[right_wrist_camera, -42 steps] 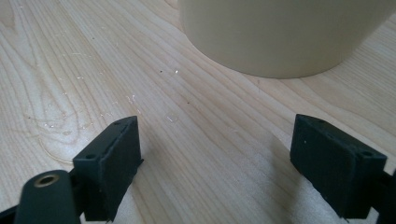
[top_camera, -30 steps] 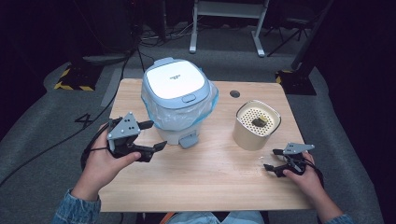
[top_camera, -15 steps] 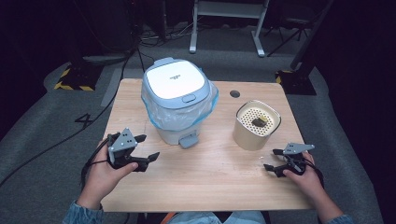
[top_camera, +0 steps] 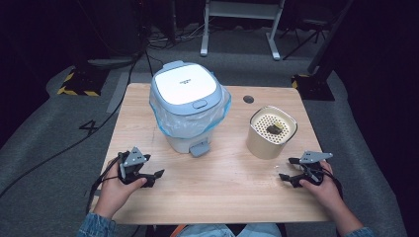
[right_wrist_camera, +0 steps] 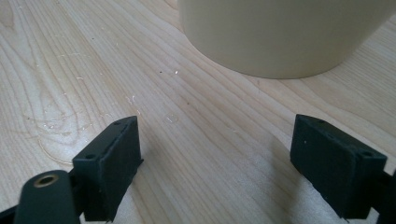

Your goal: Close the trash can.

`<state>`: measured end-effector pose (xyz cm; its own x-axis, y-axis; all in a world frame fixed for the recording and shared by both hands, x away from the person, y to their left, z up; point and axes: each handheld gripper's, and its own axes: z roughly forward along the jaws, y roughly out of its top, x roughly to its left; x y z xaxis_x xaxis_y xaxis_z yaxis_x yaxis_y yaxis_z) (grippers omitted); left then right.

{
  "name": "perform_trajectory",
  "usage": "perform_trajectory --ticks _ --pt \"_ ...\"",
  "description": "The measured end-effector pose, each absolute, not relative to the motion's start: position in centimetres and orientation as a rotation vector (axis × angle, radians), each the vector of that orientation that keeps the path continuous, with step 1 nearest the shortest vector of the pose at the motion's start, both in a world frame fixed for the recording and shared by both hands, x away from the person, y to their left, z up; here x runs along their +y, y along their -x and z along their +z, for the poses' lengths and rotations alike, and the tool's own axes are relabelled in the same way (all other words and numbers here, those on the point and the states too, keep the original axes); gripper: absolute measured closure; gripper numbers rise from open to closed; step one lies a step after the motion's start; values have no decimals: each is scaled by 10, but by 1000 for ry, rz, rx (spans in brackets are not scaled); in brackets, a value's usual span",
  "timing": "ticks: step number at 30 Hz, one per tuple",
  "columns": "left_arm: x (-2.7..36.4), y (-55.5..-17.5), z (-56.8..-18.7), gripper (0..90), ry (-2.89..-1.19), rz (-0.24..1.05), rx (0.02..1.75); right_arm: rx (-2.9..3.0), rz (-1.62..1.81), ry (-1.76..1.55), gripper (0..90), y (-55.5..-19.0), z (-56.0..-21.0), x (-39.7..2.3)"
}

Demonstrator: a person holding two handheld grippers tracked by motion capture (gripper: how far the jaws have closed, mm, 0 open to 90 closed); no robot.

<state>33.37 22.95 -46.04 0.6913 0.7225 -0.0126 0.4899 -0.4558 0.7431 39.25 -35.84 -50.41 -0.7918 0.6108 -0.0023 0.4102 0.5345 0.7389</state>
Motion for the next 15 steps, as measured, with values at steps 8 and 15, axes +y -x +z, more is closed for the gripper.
perform_trajectory --ticks 8,15 --pt "230 -335 -485 245 -2197 364 976 2514 1109 -856 162 -393 -504 -358" --pt "229 -334 -497 235 -2262 380 979 2515 1109 -856 162 -392 -504 -358"
